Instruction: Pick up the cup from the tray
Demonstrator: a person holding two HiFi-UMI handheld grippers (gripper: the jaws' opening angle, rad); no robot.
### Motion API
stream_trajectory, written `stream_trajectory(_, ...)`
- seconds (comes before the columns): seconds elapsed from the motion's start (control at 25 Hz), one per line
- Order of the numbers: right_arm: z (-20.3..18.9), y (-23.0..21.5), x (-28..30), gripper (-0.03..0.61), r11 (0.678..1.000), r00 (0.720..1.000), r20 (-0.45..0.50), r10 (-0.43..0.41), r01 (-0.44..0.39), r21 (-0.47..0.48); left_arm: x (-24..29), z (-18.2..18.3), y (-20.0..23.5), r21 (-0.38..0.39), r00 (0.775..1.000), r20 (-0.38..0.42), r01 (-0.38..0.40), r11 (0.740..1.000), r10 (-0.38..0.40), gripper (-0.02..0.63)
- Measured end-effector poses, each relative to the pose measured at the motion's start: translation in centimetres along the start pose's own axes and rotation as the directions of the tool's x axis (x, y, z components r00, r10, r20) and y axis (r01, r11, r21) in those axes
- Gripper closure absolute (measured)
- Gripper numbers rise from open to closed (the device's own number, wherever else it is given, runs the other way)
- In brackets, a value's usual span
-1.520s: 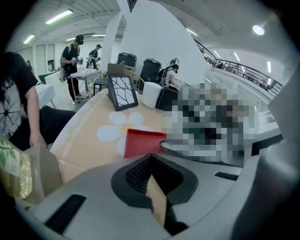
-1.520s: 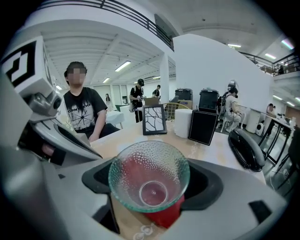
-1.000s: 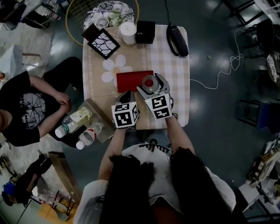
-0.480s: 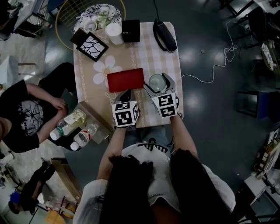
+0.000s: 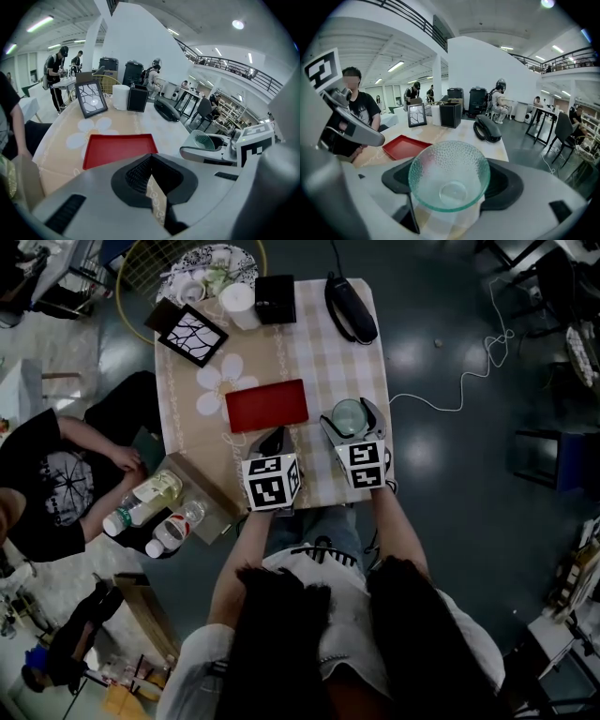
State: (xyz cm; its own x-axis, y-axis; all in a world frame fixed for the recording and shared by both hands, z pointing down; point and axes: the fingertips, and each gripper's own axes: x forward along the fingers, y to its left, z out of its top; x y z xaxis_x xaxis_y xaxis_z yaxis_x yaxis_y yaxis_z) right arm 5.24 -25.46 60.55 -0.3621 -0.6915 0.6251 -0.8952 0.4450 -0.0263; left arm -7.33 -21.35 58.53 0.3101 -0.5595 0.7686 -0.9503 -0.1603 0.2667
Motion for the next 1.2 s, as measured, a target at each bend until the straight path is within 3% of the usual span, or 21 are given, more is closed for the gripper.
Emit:
stream_trajectory(0.44, -0.7, -0.2, 0.3, 0.169, 0.999, 0.999, 0.04, -0.022, 0.021, 0.039, -0.4, -1.5, 0.8, 0.012, 0.999, -0.032, -0.003, 1.0, 0.003, 0.609)
stream_trajectory(0.68, 0.4, -0.3, -0.7, 0.166, 0.999, 0.996, 0.083, -0.035, 0.033, 0.029, -0.6, -1.0, 0.5, 0.029, 1.0, -0.025, 0.005, 1.0, -0.004, 0.609)
stream_trajectory(0.88, 2.1, 0.4, -2.1, 0.166, 1.0, 0.993, 0.118, 0.009, -0.009, 0.002, -1.1, -0.7, 0.2, 0.048, 1.0, -0.015, 0.004, 0.999, -0.004, 0.609)
stream_trajectory(1.08, 3.6, -0.2, -4.1, 0.166, 0.999, 0.987, 0.155, -0.041, 0.035, 0.039, -1.8, 0.2, -0.6, 0.052, 1.0, 0.011, 0.009, 0.999, -0.009, 0.609)
stream_trajectory(1.2, 4.1, 0.6, -5.3, 0.169, 0.997, 0.989, 0.146, 0.021, -0.031, 0.07, -2.1, 0.7, -1.3, 0.052, 0.999, 0.031, 0.016, 0.998, -0.018, 0.609)
